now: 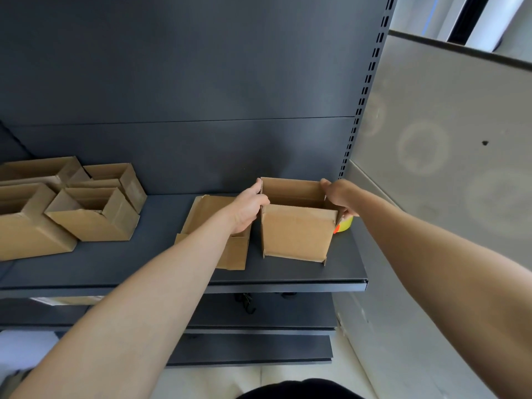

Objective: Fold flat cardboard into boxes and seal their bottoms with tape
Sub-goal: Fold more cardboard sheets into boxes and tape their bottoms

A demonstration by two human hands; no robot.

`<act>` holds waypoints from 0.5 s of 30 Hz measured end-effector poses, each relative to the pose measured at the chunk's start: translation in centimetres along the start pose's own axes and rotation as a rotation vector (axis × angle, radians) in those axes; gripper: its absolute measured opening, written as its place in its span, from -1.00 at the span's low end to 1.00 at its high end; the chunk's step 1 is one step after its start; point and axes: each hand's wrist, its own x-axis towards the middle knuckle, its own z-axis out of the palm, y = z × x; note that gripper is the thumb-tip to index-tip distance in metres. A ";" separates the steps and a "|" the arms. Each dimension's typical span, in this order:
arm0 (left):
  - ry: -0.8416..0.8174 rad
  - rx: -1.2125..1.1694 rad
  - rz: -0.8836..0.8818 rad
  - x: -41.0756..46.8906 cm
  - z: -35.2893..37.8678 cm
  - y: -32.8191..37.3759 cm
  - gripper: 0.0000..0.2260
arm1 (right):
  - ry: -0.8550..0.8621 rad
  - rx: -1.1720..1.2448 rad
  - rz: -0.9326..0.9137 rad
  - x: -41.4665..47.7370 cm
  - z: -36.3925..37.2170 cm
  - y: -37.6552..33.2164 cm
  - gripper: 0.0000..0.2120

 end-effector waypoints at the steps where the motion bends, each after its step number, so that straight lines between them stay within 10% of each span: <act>1: 0.000 -0.012 0.006 0.1 -0.1 -0.2 -0.36 | -0.006 0.009 -0.007 0.0 -0.1 0.0 -0.40; 15: 0.049 -0.084 0.019 0.7 0.0 -0.4 -0.34 | -0.088 0.013 0.011 -0.9 -0.1 -0.2 -0.38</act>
